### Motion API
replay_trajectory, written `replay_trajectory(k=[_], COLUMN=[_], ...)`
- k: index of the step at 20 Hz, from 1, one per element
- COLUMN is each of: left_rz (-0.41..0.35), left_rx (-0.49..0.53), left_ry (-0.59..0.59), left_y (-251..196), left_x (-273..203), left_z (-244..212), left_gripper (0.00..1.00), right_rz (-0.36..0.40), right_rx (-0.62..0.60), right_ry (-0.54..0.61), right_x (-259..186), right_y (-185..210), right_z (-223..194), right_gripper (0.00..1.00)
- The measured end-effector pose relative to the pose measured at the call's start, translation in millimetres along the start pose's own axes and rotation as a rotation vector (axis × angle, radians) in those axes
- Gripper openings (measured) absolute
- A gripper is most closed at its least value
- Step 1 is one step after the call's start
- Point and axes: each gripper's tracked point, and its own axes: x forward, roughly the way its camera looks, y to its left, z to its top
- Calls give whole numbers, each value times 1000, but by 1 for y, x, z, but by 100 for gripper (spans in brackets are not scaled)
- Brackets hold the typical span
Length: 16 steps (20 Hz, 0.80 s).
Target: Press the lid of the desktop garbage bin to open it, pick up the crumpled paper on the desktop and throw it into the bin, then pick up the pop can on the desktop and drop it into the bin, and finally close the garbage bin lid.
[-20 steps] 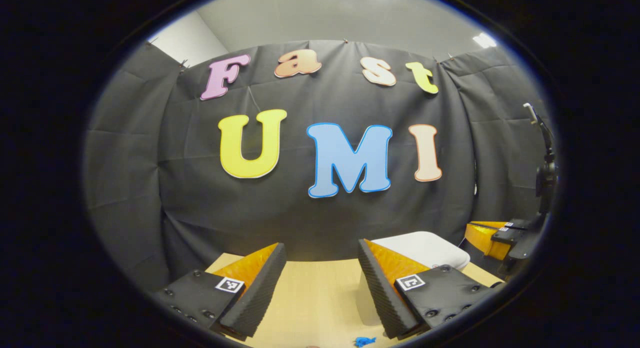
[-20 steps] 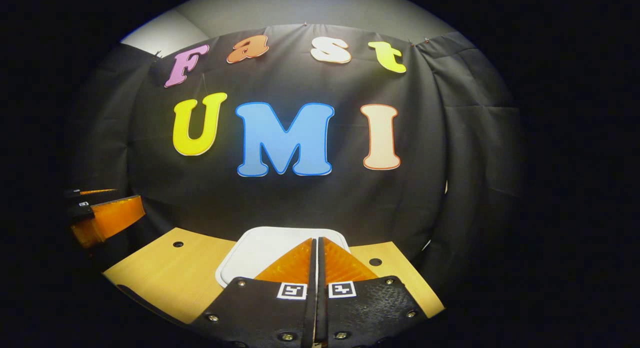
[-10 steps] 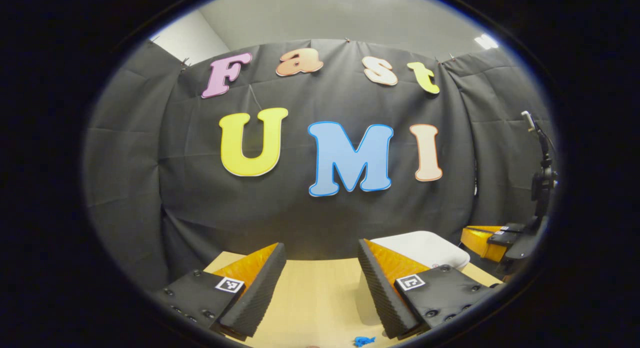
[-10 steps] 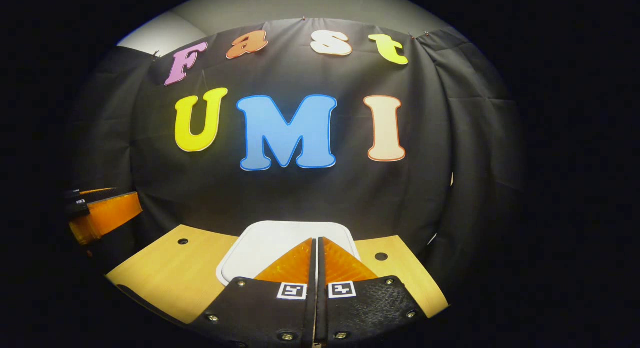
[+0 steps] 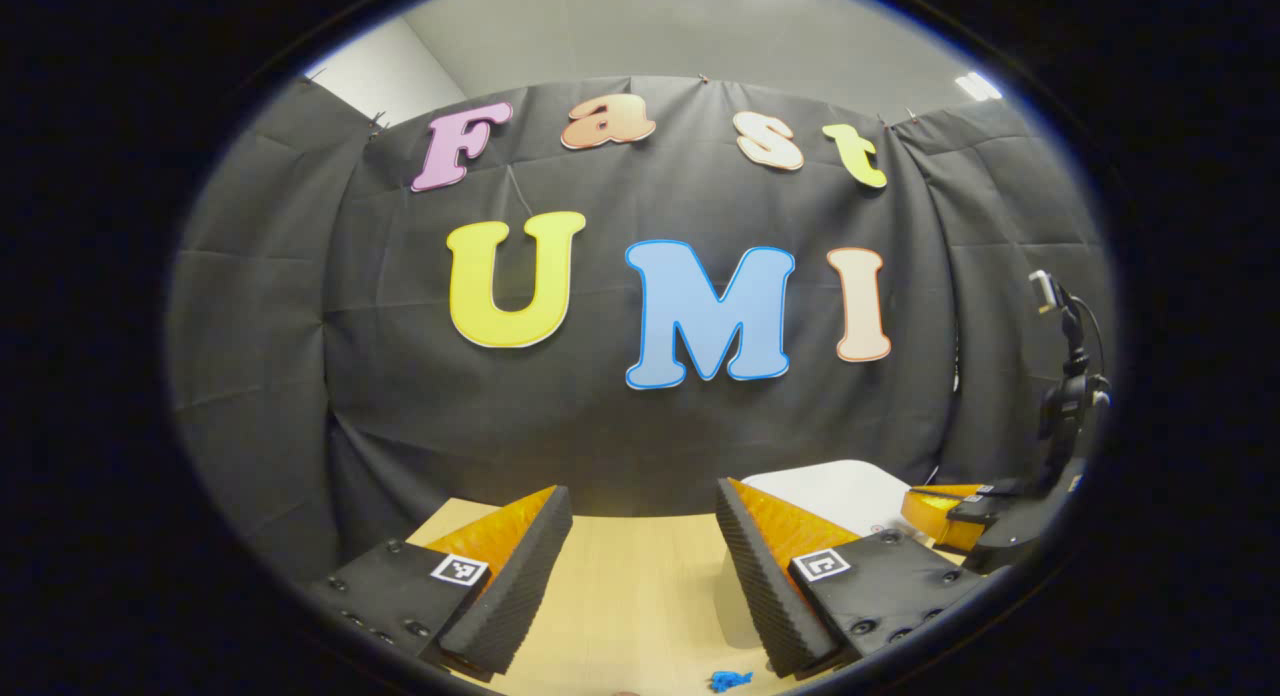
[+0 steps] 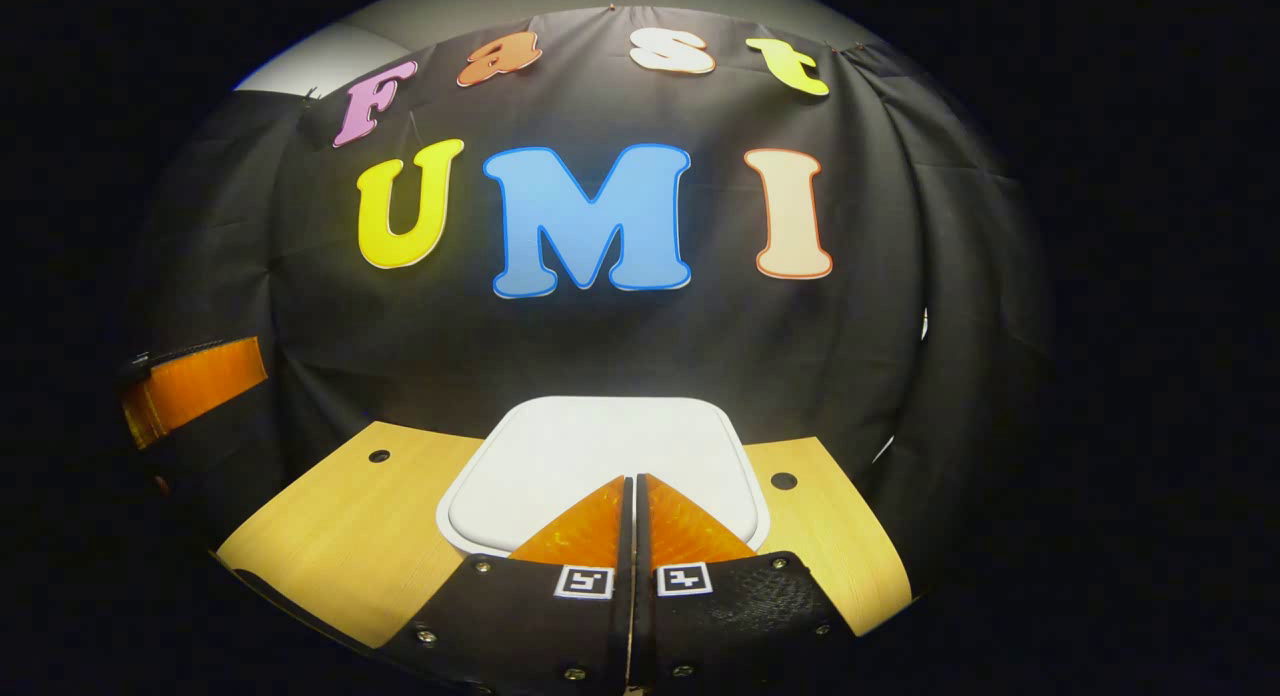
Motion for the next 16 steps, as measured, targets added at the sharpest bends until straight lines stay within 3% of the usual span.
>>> replay_trajectory(k=[16], left_rz=[-11], left_rx=[-18], left_ry=[14], left_y=[-3], left_x=[-1], left_z=[-7], left_gripper=[95], right_rz=[23], right_rx=[68], right_ry=[7], right_x=[1], right_y=[-5], right_z=[-17], right_gripper=[2])
